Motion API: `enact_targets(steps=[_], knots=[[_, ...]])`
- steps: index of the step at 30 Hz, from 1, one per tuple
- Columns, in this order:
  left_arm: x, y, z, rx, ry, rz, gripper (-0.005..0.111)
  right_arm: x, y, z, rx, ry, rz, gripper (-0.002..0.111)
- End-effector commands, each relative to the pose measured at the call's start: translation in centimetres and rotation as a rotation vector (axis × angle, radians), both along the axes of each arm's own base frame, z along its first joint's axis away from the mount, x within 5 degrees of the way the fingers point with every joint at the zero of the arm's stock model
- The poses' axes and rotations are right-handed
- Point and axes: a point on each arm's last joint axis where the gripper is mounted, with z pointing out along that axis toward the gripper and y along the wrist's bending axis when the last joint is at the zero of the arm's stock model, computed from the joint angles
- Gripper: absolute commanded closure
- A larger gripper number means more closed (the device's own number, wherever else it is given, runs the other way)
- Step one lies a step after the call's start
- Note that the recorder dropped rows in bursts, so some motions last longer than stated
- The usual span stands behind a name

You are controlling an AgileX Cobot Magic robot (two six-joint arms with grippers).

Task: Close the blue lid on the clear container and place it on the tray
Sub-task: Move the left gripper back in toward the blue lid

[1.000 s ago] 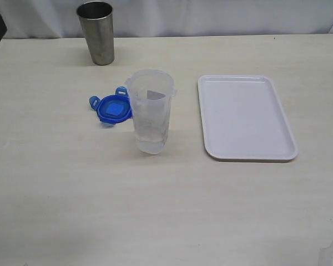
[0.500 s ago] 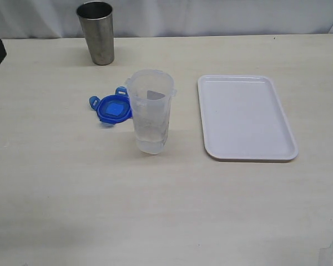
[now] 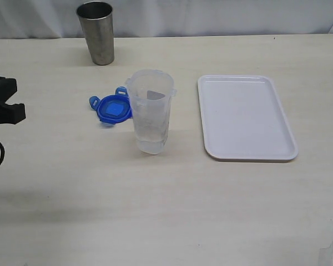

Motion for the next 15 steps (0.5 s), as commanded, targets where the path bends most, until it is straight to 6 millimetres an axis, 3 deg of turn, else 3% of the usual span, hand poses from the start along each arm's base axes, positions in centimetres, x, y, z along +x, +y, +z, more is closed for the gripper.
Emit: enact_targets(steps=[1, 15], knots=[[-0.2, 0.2, -0.1, 0.068, 0.004, -0.022, 0.107, 0.0, -0.1, 0.0, -0.008, -0.004, -0.007, 0.103], [-3.5, 1.2, 4.4, -0.063, -0.211, 0.063, 0.107, 0.0, -0.1, 0.0, -0.008, -0.004, -0.007, 0.103]])
